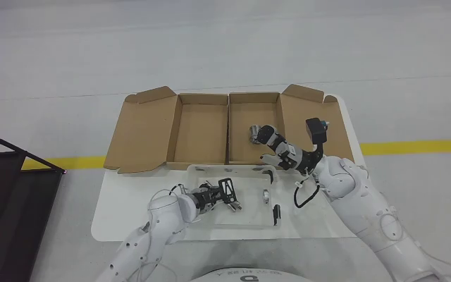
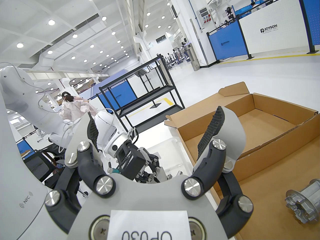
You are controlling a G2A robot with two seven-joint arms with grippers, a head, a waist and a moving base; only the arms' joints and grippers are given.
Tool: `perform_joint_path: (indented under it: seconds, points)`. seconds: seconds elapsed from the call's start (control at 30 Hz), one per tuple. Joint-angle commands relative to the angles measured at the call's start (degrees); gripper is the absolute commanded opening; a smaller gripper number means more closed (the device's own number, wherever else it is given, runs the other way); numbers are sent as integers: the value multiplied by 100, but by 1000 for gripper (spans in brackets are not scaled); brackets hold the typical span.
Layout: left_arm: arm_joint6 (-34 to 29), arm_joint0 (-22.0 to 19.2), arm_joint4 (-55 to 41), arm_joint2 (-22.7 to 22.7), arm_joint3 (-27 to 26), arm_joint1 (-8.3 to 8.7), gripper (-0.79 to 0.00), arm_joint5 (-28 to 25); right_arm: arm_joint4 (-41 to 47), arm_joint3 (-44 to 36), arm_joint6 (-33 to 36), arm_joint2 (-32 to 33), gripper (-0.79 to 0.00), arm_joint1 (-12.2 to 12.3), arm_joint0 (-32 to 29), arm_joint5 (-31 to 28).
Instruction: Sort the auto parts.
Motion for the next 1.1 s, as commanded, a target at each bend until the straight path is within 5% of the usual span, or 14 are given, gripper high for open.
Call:
perform_joint_path:
  seconds: [0.0,0.33,0.37,0.4,0.53,1.07]
  points:
    - [149,81,-11,-103,-178,27,-785,5,0,0,0,0,0,0,0,0]
    - [790,595,290,-765,-868,204,-785,-125,0,0,0,0,0,0,0,0]
    - [816,630,450,-771,-874,219,-730,-127,0,0,0,0,0,0,0,0]
    - [837,668,594,-748,-844,230,-545,-126,0,0,0,0,0,0,0,0]
    - [866,691,863,-600,-696,241,-431,-133,0,0,0,0,0,0,0,0]
    - [416,310,738,-112,-130,166,-428,-253,0,0,0,0,0,0,0,0]
